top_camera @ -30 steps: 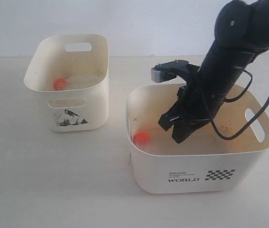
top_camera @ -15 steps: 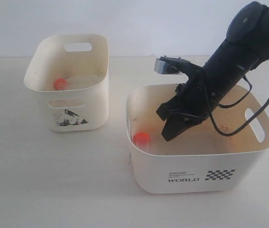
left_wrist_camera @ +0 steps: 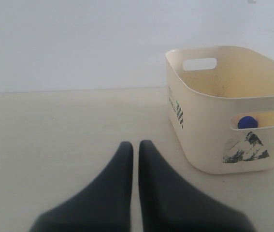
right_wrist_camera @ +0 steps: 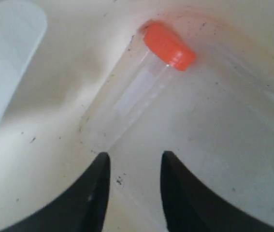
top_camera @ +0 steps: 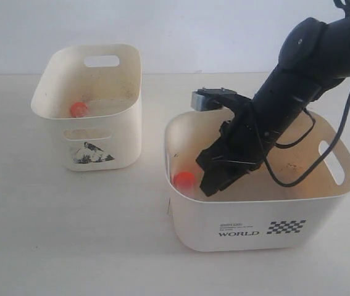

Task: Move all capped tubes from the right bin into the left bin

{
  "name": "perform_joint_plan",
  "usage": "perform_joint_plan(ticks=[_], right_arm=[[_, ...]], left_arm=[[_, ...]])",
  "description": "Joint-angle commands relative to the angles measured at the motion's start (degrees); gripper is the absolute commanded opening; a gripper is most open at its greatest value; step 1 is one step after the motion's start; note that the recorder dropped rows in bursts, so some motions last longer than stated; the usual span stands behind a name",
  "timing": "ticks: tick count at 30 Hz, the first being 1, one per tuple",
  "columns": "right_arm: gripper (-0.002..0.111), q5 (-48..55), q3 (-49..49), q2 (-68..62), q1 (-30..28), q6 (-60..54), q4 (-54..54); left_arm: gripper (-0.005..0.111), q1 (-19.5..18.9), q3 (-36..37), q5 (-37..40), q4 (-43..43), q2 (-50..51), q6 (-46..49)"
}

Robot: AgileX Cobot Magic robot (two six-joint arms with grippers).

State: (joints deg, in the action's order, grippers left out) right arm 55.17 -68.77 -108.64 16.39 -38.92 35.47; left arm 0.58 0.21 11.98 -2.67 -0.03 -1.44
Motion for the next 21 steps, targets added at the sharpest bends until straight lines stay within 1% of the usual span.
perform_joint_plan(ticks=[1,5,11,12,14,15,21], right_arm=[[0.046,-2.25,0.14,0.0,2.13,2.88,-1.72],[0.046,-3.18,0.14,0.0,3.7,3.45,-1.87],[0.047,-4.87,0.14,0.0,4.05,4.15,-2.13],[0.051,-4.96,0.14,0.0,4.14,4.15,-2.13],[0.068,-5.25,0.14,0.0,4.27,4.83,-1.88],[0.074,-5.5,0.14,0.0,4.27,5.64,-2.19],[0.074,-7.54,0.14,-0.66,4.27,8.25,-1.82]], left_arm=[[0.004,-0.02,-0.21,0.02,-0.13,0.03,-0.54],[0.004,-0.02,-0.21,0.02,-0.13,0.03,-0.54],[0.004,-0.02,-0.21,0.02,-0.13,0.03,-0.54],[0.004,-0.02,-0.21,0.02,-0.13,0.03,-0.54],[0.004,-0.02,-0.21,0.02,-0.13,0.03,-0.54],[0.004,-0.02,-0.21,0.02,-0.13,0.03,-0.54],[0.004,-0.02,-0.21,0.02,-0.13,0.03,-0.54]])
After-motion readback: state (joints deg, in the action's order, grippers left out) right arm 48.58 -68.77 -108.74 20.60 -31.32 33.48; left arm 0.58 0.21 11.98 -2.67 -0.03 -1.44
